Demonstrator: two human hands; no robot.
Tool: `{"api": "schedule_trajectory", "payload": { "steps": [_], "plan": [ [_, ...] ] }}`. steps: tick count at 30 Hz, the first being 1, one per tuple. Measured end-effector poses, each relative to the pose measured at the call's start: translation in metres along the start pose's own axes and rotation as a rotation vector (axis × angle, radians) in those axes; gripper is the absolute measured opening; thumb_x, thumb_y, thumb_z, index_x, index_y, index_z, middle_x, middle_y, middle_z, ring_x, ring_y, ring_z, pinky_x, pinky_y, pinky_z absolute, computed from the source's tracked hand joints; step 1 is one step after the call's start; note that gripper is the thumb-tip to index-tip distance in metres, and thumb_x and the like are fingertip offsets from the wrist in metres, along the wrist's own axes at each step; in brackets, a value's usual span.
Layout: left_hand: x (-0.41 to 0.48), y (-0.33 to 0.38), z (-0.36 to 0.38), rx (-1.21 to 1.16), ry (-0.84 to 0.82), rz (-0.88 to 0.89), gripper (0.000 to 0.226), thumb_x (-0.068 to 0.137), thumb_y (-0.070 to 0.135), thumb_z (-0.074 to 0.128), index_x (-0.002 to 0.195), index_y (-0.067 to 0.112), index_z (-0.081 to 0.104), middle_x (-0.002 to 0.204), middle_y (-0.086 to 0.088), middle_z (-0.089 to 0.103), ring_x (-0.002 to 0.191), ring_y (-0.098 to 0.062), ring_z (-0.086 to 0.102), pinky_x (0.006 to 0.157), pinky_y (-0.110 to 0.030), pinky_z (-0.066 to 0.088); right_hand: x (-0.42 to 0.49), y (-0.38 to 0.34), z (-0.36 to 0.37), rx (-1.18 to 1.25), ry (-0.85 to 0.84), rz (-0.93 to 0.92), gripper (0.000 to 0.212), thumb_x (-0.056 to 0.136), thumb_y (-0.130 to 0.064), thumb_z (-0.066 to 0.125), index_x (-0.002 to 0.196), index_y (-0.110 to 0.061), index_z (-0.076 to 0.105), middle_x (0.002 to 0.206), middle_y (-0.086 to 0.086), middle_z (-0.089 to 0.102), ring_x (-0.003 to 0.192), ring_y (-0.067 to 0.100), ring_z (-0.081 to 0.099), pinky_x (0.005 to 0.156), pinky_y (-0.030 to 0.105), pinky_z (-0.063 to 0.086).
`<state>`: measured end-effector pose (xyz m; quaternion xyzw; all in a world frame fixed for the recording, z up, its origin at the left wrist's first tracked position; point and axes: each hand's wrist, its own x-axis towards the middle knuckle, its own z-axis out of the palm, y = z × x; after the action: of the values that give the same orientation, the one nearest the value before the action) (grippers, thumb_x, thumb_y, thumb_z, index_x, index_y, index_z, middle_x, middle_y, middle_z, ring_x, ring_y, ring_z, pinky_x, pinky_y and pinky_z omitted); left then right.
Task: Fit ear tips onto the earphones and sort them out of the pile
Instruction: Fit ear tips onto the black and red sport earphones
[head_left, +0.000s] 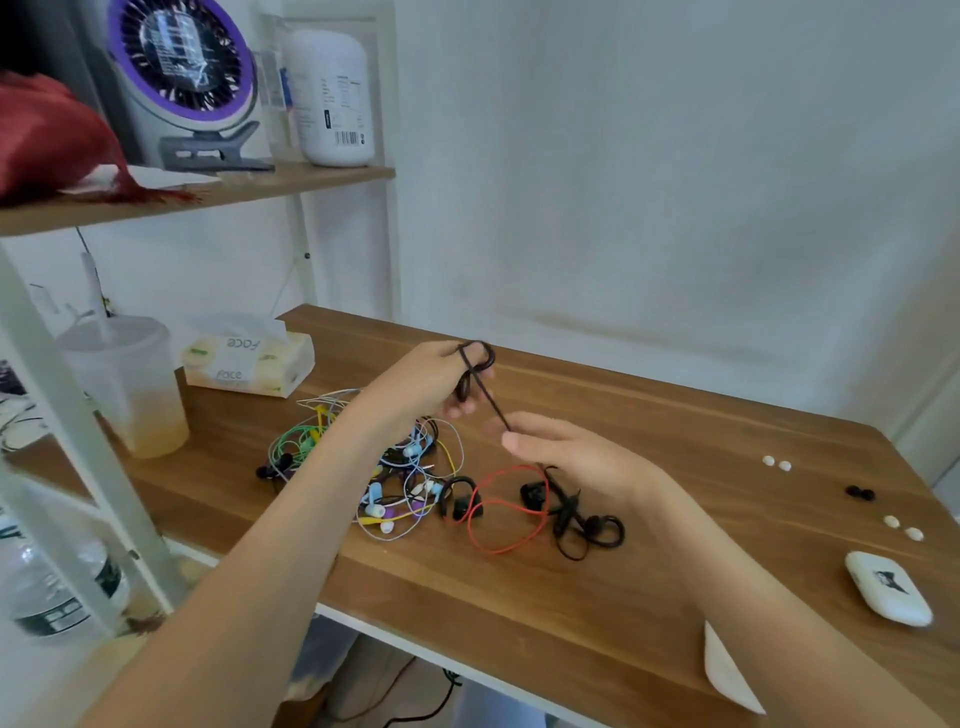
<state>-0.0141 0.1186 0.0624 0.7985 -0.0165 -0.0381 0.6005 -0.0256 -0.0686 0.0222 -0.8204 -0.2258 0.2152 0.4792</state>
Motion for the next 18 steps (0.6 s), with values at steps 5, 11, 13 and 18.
{"api": "schedule_trajectory", "payload": {
  "steps": [5, 11, 13, 18],
  "plan": [
    [-0.010, 0.027, 0.014, -0.520, -0.137, -0.027, 0.032, 0.101, 0.034, 0.042, 0.086, 0.010, 0.056, 0.077, -0.012, 0.072, 0.077, -0.025, 0.071, 0.073, -0.036, 0.058, -0.006, 0.012, -0.009, -0.135, 0.109, -0.021, 0.030, 0.093, -0.033, 0.059, 0.081, -0.007, 0.062, 0.085, -0.002, 0.070, 0.084, 0.009, 0.065, 0.083, 0.024, 0.045],
    [-0.011, 0.042, 0.011, -0.711, -0.206, 0.009, 0.032, 0.098, 0.038, 0.045, 0.078, 0.013, 0.049, 0.048, 0.004, 0.037, 0.033, -0.006, 0.023, 0.031, -0.018, 0.019, -0.027, 0.044, -0.050, -0.419, 0.434, 0.174, 0.034, 0.100, -0.038, 0.044, 0.082, -0.015, 0.061, 0.084, -0.004, 0.063, 0.078, 0.014, 0.056, 0.068, 0.025, 0.040],
    [-0.011, 0.041, 0.011, -0.597, -0.180, 0.033, 0.028, 0.096, 0.036, 0.049, 0.080, 0.013, 0.049, 0.048, 0.004, 0.037, 0.033, -0.005, 0.019, 0.033, -0.018, 0.011, -0.035, 0.049, -0.061, -0.399, 0.516, 0.253, 0.036, 0.100, -0.039, 0.042, 0.077, -0.016, 0.058, 0.079, -0.001, 0.064, 0.068, 0.017, 0.056, 0.062, 0.026, 0.041],
    [-0.009, 0.030, 0.023, -0.319, -0.178, -0.003, 0.022, 0.096, 0.028, 0.053, 0.085, 0.009, 0.055, 0.052, 0.002, 0.043, 0.035, -0.005, 0.022, 0.033, -0.017, 0.016, -0.052, 0.042, -0.078, -0.190, 0.655, 0.360, 0.044, 0.103, -0.040, 0.032, 0.090, -0.009, 0.061, 0.070, 0.009, 0.071, 0.052, 0.021, 0.067, 0.048, 0.025, 0.050]
  ]
}}
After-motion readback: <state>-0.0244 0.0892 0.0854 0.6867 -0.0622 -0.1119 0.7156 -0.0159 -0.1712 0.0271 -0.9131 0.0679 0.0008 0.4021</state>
